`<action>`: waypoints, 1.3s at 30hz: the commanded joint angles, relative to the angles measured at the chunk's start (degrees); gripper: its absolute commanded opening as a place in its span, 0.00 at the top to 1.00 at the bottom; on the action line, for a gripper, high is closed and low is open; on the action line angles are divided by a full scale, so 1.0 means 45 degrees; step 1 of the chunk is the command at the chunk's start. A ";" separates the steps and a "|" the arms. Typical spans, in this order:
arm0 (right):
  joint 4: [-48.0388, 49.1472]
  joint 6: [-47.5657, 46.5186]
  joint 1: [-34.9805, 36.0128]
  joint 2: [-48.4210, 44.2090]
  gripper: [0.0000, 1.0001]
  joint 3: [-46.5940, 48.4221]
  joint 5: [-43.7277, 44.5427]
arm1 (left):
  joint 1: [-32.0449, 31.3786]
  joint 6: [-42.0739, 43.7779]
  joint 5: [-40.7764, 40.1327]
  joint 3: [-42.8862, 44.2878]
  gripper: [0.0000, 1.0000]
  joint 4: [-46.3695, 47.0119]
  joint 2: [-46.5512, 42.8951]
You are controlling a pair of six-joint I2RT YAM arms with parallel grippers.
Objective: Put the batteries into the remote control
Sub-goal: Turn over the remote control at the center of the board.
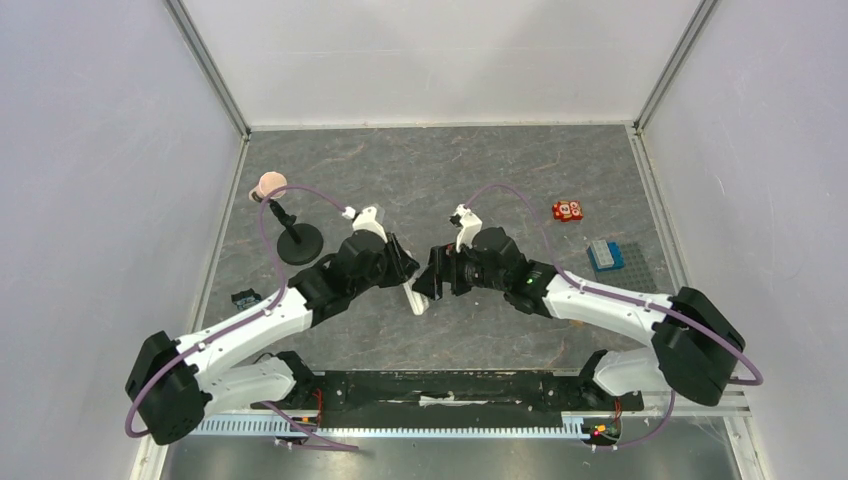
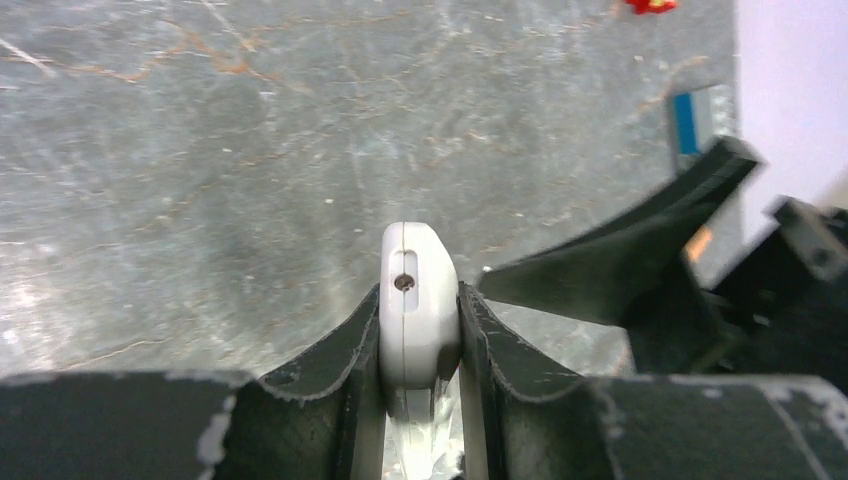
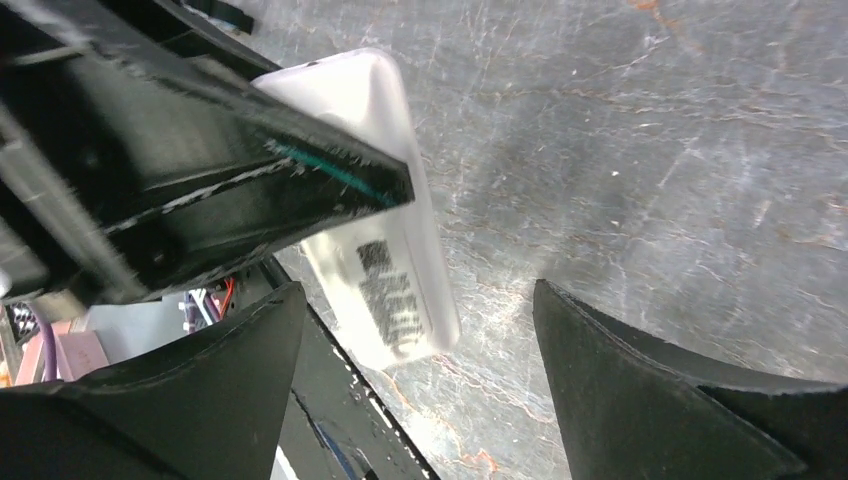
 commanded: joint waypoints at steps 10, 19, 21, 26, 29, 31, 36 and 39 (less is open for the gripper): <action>-0.4441 0.0674 -0.1567 -0.2789 0.18 -0.0472 0.3617 | -0.0017 0.1904 -0.5993 0.5876 0.98 -0.5678 0.5810; -0.5287 0.0533 -0.2644 -0.4006 0.18 -0.1191 0.3874 | 0.0300 0.2581 -0.8461 1.0132 0.97 -0.8335 1.0730; -0.5507 0.0400 -0.2756 -0.4108 0.18 -0.1136 0.3962 | 0.0339 0.2650 -0.8727 1.0827 0.93 -0.8754 1.1471; -0.5815 0.0301 -0.2970 -0.4125 0.18 -0.1055 0.3940 | 0.0406 0.2573 -0.8792 1.2077 0.89 -0.9499 1.2908; -0.5943 0.0250 -0.3040 -0.4137 0.17 -0.0995 0.3854 | 0.0437 0.2549 -0.8633 1.2519 0.86 -0.9752 1.3382; -0.6026 0.0211 -0.3095 -0.4137 0.17 -0.0965 0.3796 | 0.0437 0.2462 -0.8436 1.2627 0.81 -0.9795 1.3504; -0.6405 0.0056 -0.3188 -0.4111 0.17 -0.0847 0.3748 | 0.0437 0.2324 -0.7530 1.2749 0.71 -0.9784 1.3605; -0.6819 -0.0079 -0.3270 -0.4204 0.17 -0.0762 0.3830 | 0.0437 0.2264 -0.7125 1.2830 0.65 -0.9775 1.3697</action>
